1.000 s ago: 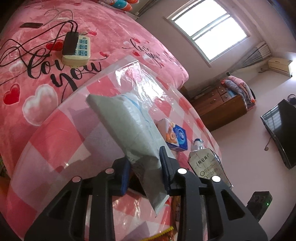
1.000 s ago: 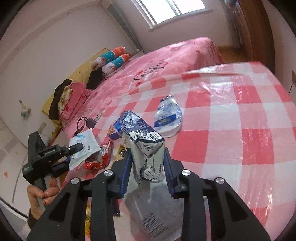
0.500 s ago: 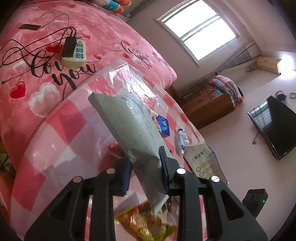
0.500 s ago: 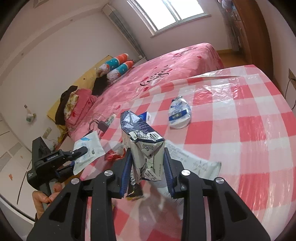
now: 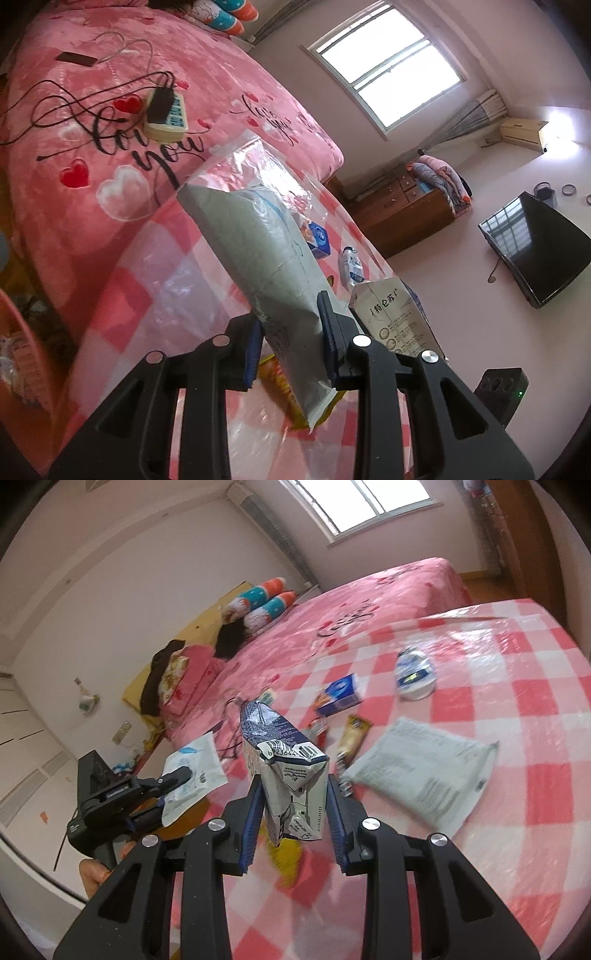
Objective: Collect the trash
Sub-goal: 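Carry both items over the pink bucket and open both tools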
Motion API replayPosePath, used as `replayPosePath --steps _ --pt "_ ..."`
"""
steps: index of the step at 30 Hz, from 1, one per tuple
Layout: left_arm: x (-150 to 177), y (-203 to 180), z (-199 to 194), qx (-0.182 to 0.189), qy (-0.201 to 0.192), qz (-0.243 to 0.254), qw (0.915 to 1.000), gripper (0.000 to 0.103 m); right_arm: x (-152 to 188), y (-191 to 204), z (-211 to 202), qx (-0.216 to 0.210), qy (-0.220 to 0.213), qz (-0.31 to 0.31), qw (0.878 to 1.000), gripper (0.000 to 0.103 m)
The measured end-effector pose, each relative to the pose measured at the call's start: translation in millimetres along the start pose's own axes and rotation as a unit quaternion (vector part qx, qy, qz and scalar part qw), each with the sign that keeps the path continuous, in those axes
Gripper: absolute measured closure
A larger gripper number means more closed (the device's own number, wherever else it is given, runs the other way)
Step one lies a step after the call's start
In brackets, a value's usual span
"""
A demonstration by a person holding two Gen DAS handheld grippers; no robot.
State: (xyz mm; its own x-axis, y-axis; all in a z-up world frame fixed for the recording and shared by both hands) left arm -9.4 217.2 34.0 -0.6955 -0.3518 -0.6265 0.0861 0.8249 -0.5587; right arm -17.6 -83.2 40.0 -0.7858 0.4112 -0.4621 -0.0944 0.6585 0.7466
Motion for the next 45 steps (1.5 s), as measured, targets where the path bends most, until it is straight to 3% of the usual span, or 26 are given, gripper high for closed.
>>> replayPosePath --steps 12,25,33,42,43,45 --pt "31 47 -84 -0.026 -0.018 -0.022 0.9992 0.074 69 60 33 -0.034 0.074 -0.044 0.996 0.069" --pt "83 139 -173 -0.1 -0.034 -0.082 0.991 0.074 158 125 98 -0.039 0.177 -0.114 0.977 0.069" --pt "118 193 -190 -0.129 -0.023 -0.128 0.9831 0.074 199 151 137 -0.018 0.222 -0.159 0.962 0.069" --pt "139 228 -184 -0.177 0.008 -0.122 0.9765 0.072 236 170 175 -0.003 0.254 -0.2 0.946 0.068" --pt "141 230 -184 -0.186 0.014 -0.119 0.9752 0.071 239 172 178 -0.001 0.254 -0.203 0.946 0.066" --pt "146 236 -183 -0.212 0.029 -0.112 0.9705 0.063 243 172 184 0.003 0.26 -0.204 0.944 0.048"
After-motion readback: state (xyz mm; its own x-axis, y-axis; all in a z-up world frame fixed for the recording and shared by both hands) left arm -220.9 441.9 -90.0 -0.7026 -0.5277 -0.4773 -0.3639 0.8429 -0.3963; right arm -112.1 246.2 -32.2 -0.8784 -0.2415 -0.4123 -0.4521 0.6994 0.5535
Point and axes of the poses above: each gripper's, at about its wrist camera, not at the fingertips, and z roughly the way its jaws point, y to its left, x to its underside, the point moved 5 cm from there along z, roughly the way its jaws point, and after that the axes turned 15 degrees about z, right-handed, at the moved point
